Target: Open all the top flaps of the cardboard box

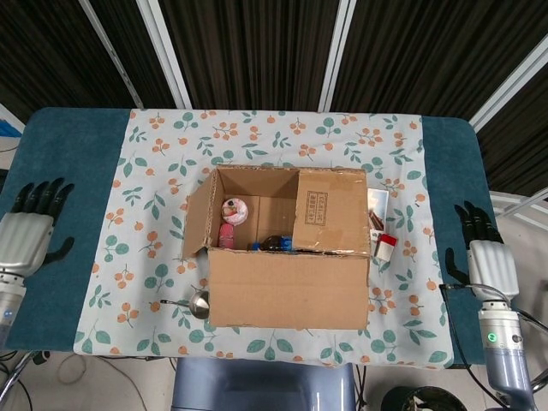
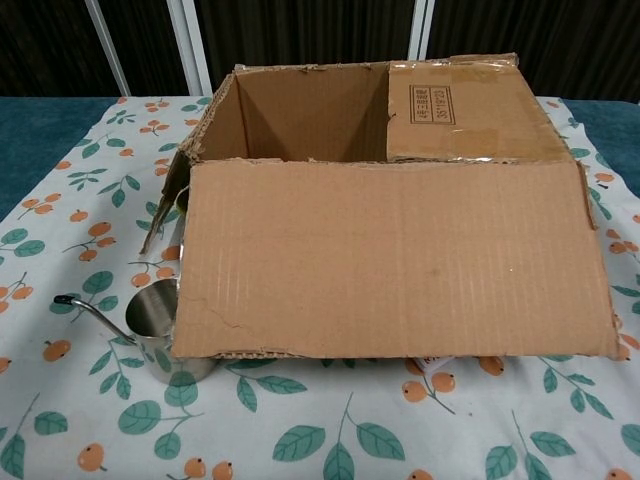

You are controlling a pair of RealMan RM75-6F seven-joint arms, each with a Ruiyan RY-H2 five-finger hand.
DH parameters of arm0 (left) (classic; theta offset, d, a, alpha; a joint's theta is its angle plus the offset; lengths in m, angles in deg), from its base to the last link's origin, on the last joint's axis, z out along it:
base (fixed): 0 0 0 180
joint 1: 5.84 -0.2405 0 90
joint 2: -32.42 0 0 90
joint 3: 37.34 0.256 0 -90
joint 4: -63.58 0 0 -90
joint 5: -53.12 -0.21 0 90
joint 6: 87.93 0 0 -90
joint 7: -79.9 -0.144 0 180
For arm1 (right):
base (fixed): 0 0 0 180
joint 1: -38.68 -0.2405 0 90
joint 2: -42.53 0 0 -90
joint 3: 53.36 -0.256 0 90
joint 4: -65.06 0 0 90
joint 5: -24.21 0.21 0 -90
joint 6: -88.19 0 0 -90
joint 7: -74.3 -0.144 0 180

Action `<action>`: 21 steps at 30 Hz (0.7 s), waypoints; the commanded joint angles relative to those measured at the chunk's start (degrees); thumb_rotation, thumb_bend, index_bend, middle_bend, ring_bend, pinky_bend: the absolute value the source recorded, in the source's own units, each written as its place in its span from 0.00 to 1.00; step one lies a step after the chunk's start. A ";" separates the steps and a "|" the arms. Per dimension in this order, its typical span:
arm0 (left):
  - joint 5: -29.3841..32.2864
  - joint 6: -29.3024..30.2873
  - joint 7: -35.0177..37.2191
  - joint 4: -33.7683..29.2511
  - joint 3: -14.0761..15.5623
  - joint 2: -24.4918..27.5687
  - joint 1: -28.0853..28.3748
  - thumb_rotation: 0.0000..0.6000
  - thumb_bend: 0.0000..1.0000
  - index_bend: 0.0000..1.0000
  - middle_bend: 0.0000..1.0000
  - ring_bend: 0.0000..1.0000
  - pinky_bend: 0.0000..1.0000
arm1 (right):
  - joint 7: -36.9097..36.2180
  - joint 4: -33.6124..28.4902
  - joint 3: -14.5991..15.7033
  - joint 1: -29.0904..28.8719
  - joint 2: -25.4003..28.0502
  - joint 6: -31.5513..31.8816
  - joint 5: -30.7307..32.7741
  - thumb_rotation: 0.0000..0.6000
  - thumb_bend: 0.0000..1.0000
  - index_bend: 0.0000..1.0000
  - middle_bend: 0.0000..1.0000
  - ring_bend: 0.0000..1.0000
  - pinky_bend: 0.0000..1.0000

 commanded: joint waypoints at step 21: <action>-6.17 4.20 13.53 16.04 -4.31 -10.98 -11.40 1.00 0.32 0.00 0.00 0.00 0.01 | 16.41 -1.34 -9.95 -38.69 -3.26 -36.44 3.72 1.00 1.00 0.47 0.35 0.29 0.36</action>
